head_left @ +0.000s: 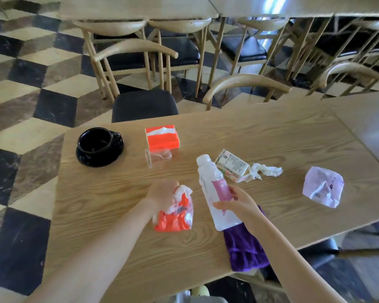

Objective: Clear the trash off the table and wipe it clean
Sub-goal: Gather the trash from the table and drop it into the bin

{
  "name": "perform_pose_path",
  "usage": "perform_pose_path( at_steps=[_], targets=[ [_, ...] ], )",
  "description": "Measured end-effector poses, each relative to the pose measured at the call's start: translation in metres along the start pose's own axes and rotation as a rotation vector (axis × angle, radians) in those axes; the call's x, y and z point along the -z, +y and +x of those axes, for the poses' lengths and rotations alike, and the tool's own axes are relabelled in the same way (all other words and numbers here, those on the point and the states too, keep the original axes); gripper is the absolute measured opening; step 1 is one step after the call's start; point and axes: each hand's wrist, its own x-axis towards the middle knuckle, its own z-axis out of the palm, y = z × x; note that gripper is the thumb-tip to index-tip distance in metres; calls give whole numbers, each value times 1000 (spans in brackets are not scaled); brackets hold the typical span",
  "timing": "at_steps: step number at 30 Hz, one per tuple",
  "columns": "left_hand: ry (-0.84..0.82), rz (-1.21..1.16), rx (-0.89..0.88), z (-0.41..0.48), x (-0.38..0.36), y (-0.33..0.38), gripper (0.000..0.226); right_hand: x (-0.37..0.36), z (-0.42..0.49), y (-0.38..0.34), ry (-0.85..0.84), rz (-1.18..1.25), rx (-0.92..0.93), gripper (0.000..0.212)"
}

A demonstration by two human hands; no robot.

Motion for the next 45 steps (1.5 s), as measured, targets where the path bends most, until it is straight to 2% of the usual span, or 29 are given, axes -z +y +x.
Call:
perform_pose_path(
  at_steps=[2, 5, 6, 8, 11, 14, 19, 22, 26, 29, 32, 35, 37, 40, 42, 45],
  targets=[
    [-19, -218, 51, -4, 6, 0, 26, -5, -2, -5, 25, 20, 17, 48],
    [61, -806, 182, -10, 18, -3, 6, -9, -4, -15, 51, 46, 87, 41],
    [66, -1024, 235, -13, 21, -4, 8, -11, -5, -17, 56, 64, 109, 41],
    [13, -1342, 293, -19, 26, -5, 26, -17, -8, -22, 70, 110, 135, 50],
    [-57, -1593, 217, -27, 30, 5, 44, -27, -11, -32, 75, 96, 199, 58],
    [-115, -1751, 121, -28, 34, 17, 44, -30, -12, -39, 87, -42, 291, 71],
    [-139, -1879, 27, -27, 38, 30, 38, -23, -7, -39, 99, -203, 333, 79],
    [-82, -1905, -10, -30, 40, 43, 28, -15, -6, -37, 120, -266, 374, 80],
    [41, -1774, 39, -28, 45, 78, 64, -2, -6, -29, 70, -374, 430, 86],
    [124, -1726, 41, -22, 48, 105, 60, 18, 0, -23, -3, -437, 439, 88],
    [153, -1717, 75, -14, 48, 121, 58, 43, 9, -17, -106, -402, 436, 78],
    [154, -1695, 116, -8, 47, 132, 51, 68, 25, -14, -174, -209, 400, 51],
    [159, -1673, 131, -6, 49, 137, 49, 87, 43, -9, -106, -122, 366, 36],
    [165, -1663, 139, -6, 50, 139, 51, 122, 78, 5, 125, -172, 281, 28],
    [165, -1654, 119, -9, 47, 139, 49, 141, 101, 18, 229, -320, 160, 34],
    [181, -1651, 151, -16, 40, 137, 53, 156, 129, 35, 255, -628, -40, 52]
  ],
)
